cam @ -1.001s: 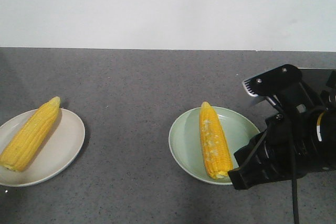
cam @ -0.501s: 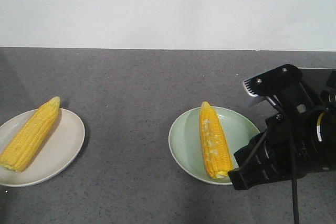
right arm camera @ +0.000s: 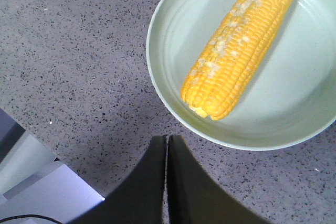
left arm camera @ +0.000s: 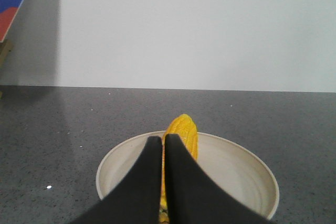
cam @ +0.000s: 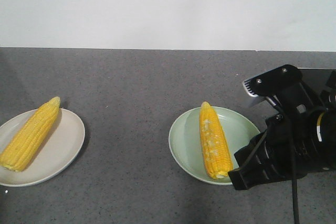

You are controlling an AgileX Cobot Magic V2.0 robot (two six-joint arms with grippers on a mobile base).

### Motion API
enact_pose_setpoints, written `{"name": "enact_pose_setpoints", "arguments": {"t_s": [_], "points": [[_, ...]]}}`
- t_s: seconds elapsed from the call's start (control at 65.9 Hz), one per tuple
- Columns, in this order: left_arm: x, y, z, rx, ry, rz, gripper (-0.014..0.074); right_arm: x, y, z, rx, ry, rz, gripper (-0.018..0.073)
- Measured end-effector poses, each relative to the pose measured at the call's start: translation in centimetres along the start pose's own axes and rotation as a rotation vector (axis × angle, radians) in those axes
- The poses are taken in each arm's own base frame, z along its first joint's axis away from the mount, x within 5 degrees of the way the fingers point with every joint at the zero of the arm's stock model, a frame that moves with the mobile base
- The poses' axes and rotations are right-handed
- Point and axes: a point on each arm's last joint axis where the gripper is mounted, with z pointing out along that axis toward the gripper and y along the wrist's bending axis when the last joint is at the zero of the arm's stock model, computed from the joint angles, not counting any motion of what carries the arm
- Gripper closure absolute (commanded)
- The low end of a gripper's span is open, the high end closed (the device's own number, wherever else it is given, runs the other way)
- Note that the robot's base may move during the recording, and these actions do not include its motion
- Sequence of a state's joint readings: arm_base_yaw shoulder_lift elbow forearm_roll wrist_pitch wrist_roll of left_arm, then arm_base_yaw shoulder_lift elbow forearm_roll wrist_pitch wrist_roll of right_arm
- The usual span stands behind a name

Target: Distribute corn equally

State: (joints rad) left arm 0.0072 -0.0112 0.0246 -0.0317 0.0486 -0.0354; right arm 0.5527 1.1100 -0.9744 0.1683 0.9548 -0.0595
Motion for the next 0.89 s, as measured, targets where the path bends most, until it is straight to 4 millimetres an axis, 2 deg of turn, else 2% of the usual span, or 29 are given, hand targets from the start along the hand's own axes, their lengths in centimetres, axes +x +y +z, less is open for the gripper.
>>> {"name": "enact_pose_setpoints", "arguments": {"t_s": [0.895], "points": [[-0.56,0.08,-0.02,-0.016,-0.062,0.001,0.0604,0.01,0.0,0.0,0.0,0.001,0.0,0.0569]]}}
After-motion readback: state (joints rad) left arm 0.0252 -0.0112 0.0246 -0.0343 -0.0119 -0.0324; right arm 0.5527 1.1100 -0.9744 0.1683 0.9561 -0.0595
